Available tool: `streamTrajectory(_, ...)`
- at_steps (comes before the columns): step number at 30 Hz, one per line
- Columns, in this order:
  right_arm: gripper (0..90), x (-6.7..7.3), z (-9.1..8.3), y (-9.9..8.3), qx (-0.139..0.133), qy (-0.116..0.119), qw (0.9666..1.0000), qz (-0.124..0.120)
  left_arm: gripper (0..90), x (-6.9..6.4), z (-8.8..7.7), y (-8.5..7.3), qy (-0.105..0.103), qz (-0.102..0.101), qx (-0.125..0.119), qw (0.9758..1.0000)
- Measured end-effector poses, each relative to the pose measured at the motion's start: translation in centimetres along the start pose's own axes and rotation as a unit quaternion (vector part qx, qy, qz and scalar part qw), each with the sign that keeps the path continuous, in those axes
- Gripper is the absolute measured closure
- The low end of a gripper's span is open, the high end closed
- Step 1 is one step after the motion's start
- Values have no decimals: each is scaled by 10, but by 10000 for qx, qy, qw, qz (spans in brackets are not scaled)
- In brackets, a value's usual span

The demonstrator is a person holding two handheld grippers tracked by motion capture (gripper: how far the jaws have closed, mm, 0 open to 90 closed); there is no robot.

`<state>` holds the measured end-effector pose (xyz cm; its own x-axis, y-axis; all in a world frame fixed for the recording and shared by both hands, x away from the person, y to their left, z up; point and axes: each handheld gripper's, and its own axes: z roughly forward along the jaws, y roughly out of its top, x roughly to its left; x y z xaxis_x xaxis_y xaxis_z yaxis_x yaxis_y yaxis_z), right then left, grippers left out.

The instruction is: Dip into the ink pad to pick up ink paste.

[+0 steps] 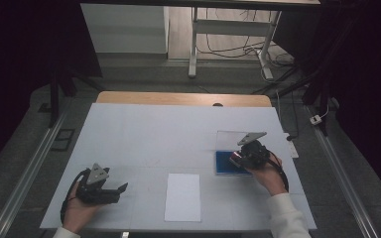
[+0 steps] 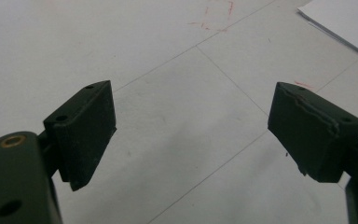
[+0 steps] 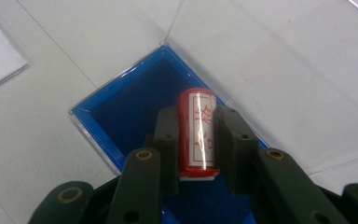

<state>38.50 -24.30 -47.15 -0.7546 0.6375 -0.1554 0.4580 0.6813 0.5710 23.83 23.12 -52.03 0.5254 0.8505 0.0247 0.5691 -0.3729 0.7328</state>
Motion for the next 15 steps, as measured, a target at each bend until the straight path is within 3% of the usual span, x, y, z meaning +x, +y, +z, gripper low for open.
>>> streamTrajectory(4, 706, 0, -2, 0, -46, 18, 9999, -89, 153, 0, 0, 0, -10, 23, 13, 10000)
streamTrajectory(9, 703, -7, -11, -2, -370, 325, 9986, 209, 153, 0, 2, 0, -22, 17, 5, 10000)
streamTrajectory(11, 704, -7, -17, 0, -578, 313, 9976, 230, 153, 0, 2, 0, -23, 35, 6, 10000)
streamTrajectory(15, 703, -3, -27, 5, -714, 249, 9970, 189, 153, 0, 1, 0, -22, 26, -2, 10000)
